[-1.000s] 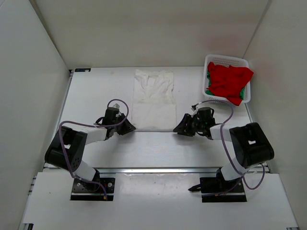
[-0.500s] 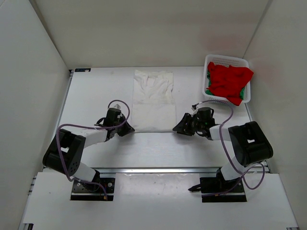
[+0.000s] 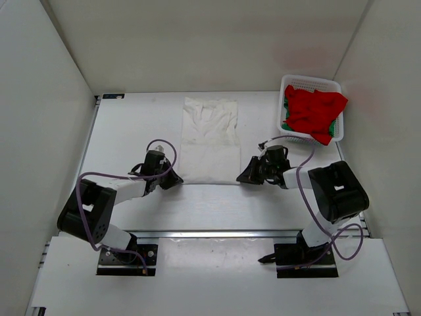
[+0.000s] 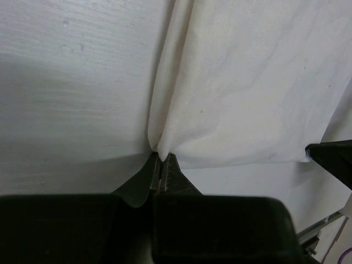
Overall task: Fold and stack the t-shirts
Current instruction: Grab one side of the 2/3 rectangular tshirt with both arms, then fold the long partially folded tshirt into a neat square
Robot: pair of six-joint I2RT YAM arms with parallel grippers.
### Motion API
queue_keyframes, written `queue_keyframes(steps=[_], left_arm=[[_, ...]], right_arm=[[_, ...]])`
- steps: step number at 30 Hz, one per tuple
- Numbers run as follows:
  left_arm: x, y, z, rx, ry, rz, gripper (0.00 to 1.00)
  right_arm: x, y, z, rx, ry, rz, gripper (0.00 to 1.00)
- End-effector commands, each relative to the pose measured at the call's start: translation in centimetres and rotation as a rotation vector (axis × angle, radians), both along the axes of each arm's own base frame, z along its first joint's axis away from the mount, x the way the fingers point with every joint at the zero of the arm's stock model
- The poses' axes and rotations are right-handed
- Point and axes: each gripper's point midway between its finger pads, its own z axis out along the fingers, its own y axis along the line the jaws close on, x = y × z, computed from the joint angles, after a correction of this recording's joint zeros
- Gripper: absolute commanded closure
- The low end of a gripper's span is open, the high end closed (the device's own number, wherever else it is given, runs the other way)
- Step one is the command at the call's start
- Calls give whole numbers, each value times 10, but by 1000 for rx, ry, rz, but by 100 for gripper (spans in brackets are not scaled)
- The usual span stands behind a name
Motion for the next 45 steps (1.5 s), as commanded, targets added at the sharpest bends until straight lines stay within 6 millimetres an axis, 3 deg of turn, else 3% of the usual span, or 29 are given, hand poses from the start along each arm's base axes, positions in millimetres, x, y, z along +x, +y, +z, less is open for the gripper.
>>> queue_keyframes(steps=[1, 3, 5, 9, 11, 12, 14, 15, 16, 17, 18, 19, 20, 21, 23, 27, 28, 29, 31, 32, 34, 35, 36, 37, 38, 39, 41, 43, 45], left_arm=[[-14, 4, 10, 0, -17, -19, 100], [-29, 7, 10, 13, -3, -36, 100], [-58, 8, 5, 37, 44, -83, 100], [-114, 14, 13, 5, 69, -136, 100], [-128, 13, 39, -50, 32, -119, 100], [-128, 14, 46, -56, 16, -110, 100], [-111, 9, 93, -108, -88, -97, 100], [-99, 10, 100, -102, -96, -76, 100], [-86, 8, 121, -114, -148, -78, 100], [-68, 4, 137, -130, -184, -77, 100], [-54, -2, 140, -133, -188, -80, 100], [-37, -3, 160, -123, -242, -68, 100], [-18, -13, 170, -118, -273, -63, 100], [-2, -18, 166, -101, -273, -55, 100], [38, -29, 189, -116, -323, -36, 100], [112, -45, 184, -66, -310, 4, 100], [125, -48, 165, -61, -270, 5, 100], [137, -51, 178, -69, -303, 13, 100], [159, -56, 163, -24, -280, 33, 100], [174, -55, 175, -22, -317, 44, 100], [201, -55, 172, -15, -316, 81, 100], [209, -56, 152, -7, -284, 80, 100], [221, -56, 145, -7, -275, 83, 99], [231, -60, 154, -18, -294, 86, 98], [237, -59, 137, -6, -263, 92, 98], [248, -57, 134, -18, -269, 102, 96], [260, -66, 140, -31, -298, 93, 87], [271, -64, 144, -38, -314, 96, 71], [283, -55, 158, -39, -357, 98, 43]], right_arm=[[-16, 8, 12, 25, -34, 34, 100], [-39, 9, 13, 11, -28, 53, 100], [-64, 6, 9, -13, -3, 68, 100], [-135, 14, 12, -50, 46, 150, 100], [-160, 17, 21, -38, 68, 179, 100], [-160, 20, 34, -17, 45, 181, 100], [-135, 20, 70, 36, -39, 153, 99], [-120, 14, 81, 49, -64, 127, 100], [-103, 14, 98, 49, -115, 124, 100], [-86, 6, 98, 24, -123, 112, 100], [-66, 4, 120, 28, -182, 95, 100], [-47, 5, 131, 11, -224, 103, 100], [-26, -3, 126, -10, -207, 71, 100], [-7, -5, 144, 14, -246, 65, 100], [37, -11, 149, -28, -276, 20, 100], [92, -26, 149, -26, -273, -38, 100], [106, -28, 149, -21, -274, -46, 100], [121, -29, 146, -15, -274, -49, 100], [141, -35, 140, -5, -258, -62, 100], [155, -36, 137, -4, -258, -68, 100], [174, -40, 128, -13, -245, -77, 100], [185, -44, 121, -11, -223, -81, 100], [197, -44, 116, -16, -212, -85, 100], [211, -51, 108, -38, -211, -104, 100], [214, -55, 107, -43, -201, -106, 100], [223, -54, 108, -39, -212, -105, 100], [240, -61, 110, -41, -215, -124, 100], [254, -64, 112, -67, -228, -134, 91], [260, -63, 117, -81, -230, -128, 75]])
